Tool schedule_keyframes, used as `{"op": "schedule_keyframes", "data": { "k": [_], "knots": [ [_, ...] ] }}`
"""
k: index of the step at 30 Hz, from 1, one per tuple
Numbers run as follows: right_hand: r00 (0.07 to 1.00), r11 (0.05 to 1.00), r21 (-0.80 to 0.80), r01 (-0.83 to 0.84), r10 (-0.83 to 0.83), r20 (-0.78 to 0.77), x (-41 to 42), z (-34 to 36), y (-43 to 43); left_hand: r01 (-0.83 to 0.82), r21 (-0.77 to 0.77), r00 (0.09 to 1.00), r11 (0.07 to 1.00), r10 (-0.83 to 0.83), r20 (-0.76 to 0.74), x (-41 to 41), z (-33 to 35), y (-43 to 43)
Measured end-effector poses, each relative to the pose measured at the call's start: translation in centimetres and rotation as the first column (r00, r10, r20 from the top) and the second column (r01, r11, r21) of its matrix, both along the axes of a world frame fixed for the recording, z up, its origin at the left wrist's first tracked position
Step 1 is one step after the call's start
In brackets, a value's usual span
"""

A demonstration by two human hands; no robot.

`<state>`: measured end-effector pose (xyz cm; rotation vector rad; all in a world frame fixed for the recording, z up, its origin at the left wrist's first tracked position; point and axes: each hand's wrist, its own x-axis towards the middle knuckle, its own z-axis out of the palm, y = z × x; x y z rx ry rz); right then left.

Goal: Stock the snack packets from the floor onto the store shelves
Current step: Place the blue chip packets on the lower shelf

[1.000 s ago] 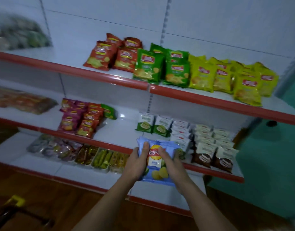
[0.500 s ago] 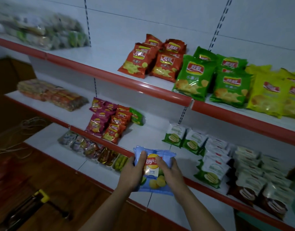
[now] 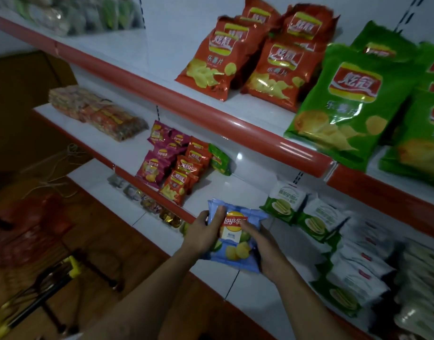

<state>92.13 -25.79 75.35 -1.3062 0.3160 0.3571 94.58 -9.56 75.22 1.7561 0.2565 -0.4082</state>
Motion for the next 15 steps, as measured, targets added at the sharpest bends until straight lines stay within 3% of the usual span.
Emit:
{"op": "schedule_keyframes", "data": {
  "k": [4, 10, 15],
  "knots": [
    [0.993, 0.995, -0.007, -0.097, 0.096, -0.063, 2.6, -1.0, -1.4, 0.07, 0.039, 0.997, 0.997, -0.069, -0.033, 2.9, -1.8, 0.2],
    [0.983, 0.968, -0.185, -0.167, 0.148, -0.112, 8.2, -4.5, -2.5, 0.178, 0.226, 0.98, 0.958, -0.193, 0.045, 8.6, -5.4, -0.1],
    [0.975, 0.921, -0.332, -0.206, 0.163, -0.152, 11.9, -6.7, -2.9, 0.308, 0.487, 0.932, 0.817, -0.361, 0.018, 14.0, -9.8, -0.7]
  ]
}}
